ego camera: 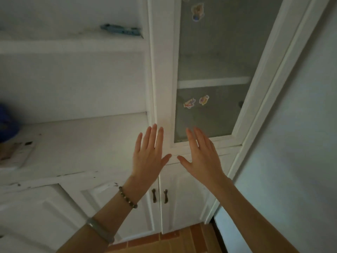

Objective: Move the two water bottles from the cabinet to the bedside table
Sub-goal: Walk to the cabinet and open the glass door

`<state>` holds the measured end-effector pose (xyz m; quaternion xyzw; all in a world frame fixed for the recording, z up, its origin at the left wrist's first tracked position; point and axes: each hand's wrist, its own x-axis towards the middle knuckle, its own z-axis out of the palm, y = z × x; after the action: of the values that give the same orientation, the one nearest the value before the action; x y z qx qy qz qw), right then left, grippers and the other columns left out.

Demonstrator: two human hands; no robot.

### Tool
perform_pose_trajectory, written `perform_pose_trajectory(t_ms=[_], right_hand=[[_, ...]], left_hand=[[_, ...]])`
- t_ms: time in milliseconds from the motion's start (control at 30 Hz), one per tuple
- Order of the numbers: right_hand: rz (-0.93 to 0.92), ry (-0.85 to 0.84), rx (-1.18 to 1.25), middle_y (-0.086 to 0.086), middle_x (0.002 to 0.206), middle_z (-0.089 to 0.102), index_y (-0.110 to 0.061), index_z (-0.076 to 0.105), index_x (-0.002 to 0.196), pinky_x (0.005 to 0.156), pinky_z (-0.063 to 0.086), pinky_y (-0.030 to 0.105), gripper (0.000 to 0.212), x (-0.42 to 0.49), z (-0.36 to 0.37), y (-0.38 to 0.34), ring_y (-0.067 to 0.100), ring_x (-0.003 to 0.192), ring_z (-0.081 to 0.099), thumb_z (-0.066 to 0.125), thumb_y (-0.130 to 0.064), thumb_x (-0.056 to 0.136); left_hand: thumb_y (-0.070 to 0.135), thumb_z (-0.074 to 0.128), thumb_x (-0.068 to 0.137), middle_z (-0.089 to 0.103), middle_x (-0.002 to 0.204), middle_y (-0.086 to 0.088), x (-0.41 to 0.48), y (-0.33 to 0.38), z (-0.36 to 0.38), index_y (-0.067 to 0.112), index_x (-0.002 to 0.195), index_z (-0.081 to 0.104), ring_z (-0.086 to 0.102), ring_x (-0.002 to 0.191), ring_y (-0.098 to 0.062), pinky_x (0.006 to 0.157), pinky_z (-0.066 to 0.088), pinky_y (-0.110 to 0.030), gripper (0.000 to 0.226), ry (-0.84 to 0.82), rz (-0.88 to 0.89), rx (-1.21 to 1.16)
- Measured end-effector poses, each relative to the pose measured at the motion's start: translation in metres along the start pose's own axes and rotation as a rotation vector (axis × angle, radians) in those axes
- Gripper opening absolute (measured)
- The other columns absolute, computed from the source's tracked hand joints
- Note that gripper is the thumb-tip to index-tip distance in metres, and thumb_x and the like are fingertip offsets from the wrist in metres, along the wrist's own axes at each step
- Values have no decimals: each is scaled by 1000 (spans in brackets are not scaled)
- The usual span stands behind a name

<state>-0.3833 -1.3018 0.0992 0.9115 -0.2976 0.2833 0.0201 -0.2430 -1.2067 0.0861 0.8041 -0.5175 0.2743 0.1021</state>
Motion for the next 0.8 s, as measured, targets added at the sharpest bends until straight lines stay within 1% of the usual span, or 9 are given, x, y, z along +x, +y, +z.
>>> perform_pose_trajectory(t_ms=[67, 133, 200, 300, 400, 467, 567, 667, 800], right_hand=[[-65, 52, 8, 22, 141, 42, -6, 31, 139, 100, 38, 45, 88, 28, -11, -6, 38, 128, 43, 73, -46, 72], [-109, 104, 18, 22, 144, 39, -7, 29, 140, 104, 31, 43, 88, 55, -23, -13, 38, 130, 39, 72, -46, 73], [-140, 157, 12, 21, 144, 39, -7, 31, 140, 102, 24, 40, 88, 81, -38, -20, 37, 130, 40, 72, -47, 73], [-194, 266, -16, 22, 142, 41, -6, 34, 139, 102, 27, 42, 86, 118, -65, -28, 38, 129, 42, 72, -47, 73], [-255, 357, -1, 22, 147, 33, -6, 29, 141, 105, 32, 47, 83, 151, -98, -35, 38, 133, 35, 68, -43, 78], [-286, 405, -2, 21, 149, 28, -6, 25, 143, 108, 28, 45, 82, 169, -118, -38, 36, 137, 29, 66, -41, 81], [-330, 472, -40, 20, 151, 23, -7, 21, 144, 111, 21, 44, 79, 196, -153, -43, 34, 140, 22, 62, -38, 85], [-384, 591, -106, 23, 148, 30, -5, 27, 142, 108, 29, 46, 72, 221, -184, -47, 36, 136, 30, 62, -31, 86], [-424, 674, -224, 25, 144, 36, -2, 31, 139, 104, 37, 47, 64, 251, -214, -54, 37, 132, 37, 60, -26, 87]], left_hand=[[54, 59, 78, 37, 143, -20, 19, -13, -16, 3, 139, 28, 38, 130, -34, 106, 28, -48, 85, 53, -18, 46], [54, 57, 79, 36, 144, -20, 40, -27, -33, 3, 139, 27, 36, 131, -34, 107, 29, -49, 85, 111, -30, 93], [55, 56, 80, 34, 144, -20, 64, -41, -52, 3, 140, 26, 34, 132, -34, 108, 27, -49, 85, 164, -40, 130], [55, 55, 80, 34, 145, -21, 98, -57, -83, 3, 140, 25, 33, 133, -34, 109, 24, -49, 85, 246, -58, 188], [54, 53, 82, 34, 145, -20, 125, -66, -116, 4, 140, 25, 32, 134, -34, 110, 23, -48, 82, 340, -39, 244], [53, 52, 83, 34, 145, -20, 138, -70, -135, 3, 139, 25, 32, 134, -33, 110, 24, -48, 79, 392, -32, 259], [52, 43, 86, 30, 147, -19, 158, -75, -164, 5, 141, 23, 28, 136, -34, 111, 20, -47, 75, 457, -48, 291], [52, 34, 88, 27, 148, -19, 175, -82, -189, 7, 142, 20, 26, 136, -34, 112, 19, -49, 72, 521, -72, 300], [51, 37, 87, 33, 146, -20, 189, -92, -212, 7, 140, 25, 32, 133, -35, 109, 25, -50, 71, 579, -86, 309]])
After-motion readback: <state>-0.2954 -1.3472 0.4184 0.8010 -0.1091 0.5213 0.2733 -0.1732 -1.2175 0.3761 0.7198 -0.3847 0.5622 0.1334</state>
